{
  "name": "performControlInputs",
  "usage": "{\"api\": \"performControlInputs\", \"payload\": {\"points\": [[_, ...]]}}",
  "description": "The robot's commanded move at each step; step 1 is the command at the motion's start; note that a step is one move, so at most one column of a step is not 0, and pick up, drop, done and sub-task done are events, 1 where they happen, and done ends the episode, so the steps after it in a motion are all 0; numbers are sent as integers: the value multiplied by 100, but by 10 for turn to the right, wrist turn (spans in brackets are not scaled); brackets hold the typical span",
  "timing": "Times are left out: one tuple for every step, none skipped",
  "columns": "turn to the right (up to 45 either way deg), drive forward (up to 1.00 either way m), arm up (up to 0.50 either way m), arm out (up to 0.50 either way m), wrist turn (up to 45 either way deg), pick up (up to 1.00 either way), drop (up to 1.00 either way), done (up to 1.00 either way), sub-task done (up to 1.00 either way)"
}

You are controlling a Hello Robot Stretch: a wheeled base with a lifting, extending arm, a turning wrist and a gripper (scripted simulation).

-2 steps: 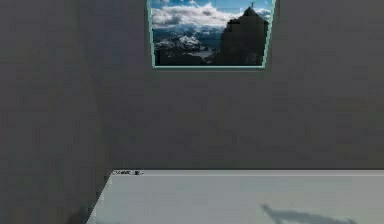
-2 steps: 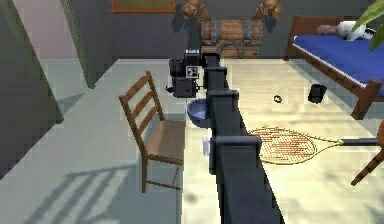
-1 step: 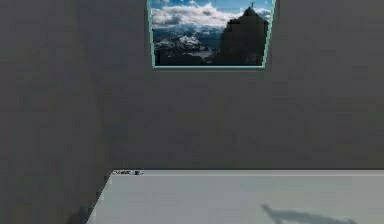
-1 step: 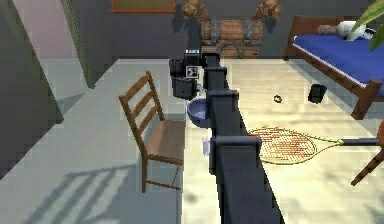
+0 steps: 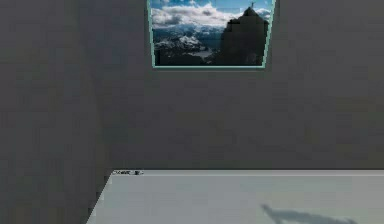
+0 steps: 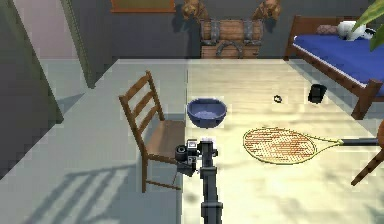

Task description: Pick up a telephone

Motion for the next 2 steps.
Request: {"api": "performControlInputs", "payload": {"points": [[0,0,0,0,0,100,0,0,0],[0,0,10,0,0,0,0,0,0]]}}
